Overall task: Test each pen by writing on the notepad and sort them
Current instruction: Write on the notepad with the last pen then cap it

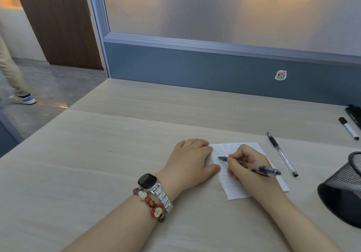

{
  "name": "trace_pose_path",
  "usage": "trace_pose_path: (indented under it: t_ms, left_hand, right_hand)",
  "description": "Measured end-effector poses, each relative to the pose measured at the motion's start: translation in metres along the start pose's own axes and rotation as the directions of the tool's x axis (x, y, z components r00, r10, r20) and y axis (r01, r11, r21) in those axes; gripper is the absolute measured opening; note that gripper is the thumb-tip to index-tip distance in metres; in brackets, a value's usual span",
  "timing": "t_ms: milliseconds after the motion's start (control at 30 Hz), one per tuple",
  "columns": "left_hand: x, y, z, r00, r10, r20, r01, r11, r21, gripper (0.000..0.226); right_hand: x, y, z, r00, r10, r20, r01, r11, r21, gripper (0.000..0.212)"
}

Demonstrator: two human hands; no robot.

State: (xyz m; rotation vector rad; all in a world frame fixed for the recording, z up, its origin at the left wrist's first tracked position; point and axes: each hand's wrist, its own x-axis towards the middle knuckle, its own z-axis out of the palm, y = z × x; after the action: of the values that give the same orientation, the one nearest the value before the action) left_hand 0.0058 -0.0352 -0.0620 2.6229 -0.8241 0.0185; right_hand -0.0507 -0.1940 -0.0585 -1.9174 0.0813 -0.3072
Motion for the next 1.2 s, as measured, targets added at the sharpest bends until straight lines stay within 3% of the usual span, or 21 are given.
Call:
trace_pose_path:
  t_ms: [233, 333, 467, 533, 800, 1067, 1200]
  left_hand:
    - [0.0, 0.0, 0.0, 1.0, -0.001, -0.008, 0.001, 1.0, 0.005, 0.057]
    - [-0.001, 0.001, 0.0, 1.0, 0.002, -0.013, -0.002, 1.0, 0.005, 0.057]
    - [-0.001, 0.001, 0.0, 1.0, 0.002, -0.01, -0.002, 1.0, 0.013, 0.057]
    - [0.0, 0.0, 0.0, 1.0, 0.0, -0.003, 0.0, 1.0, 0.012, 0.057]
    - [0.0, 0.0, 0.0, 1.0, 0.004, 0.004, -0.004, 1.0, 0.022, 0.057]
    - [0.0, -0.001, 0.0, 1.0, 0.015, -0.017, -0.015, 1.0, 0.022, 0.053]
    - [-0.001, 0.004, -0.005, 0.987, -0.009, -0.16, -0.006, 0.996, -0.09, 0.04]
  right_hand:
    - [-0.001, -0.001, 0.0, 1.0, -0.016, -0.02, 0.015, 0.998, -0.06, 0.017]
    - [-0.001, 0.0, -0.001, 0.995, -0.009, -0.103, 0.003, 0.998, -0.058, 0.017]
    - [-0.002, -0.001, -0.001, 0.999, 0.006, -0.041, -0.008, 0.999, -0.043, 0.02]
    - [-0.002, 0.001, -0.001, 0.997, 0.008, -0.076, -0.012, 0.998, -0.058, 0.018]
    - [0.006, -0.008, -0.011, 0.979, 0.07, -0.189, -0.029, 0.977, 0.21, 0.015]
    - [0.003, -0.012, -0.014, 0.989, -0.096, -0.112, 0.112, 0.982, 0.15, 0.012]
    - [0.001, -0.012, -0.014, 0.986, -0.151, -0.066, 0.159, 0.978, 0.133, 0.019]
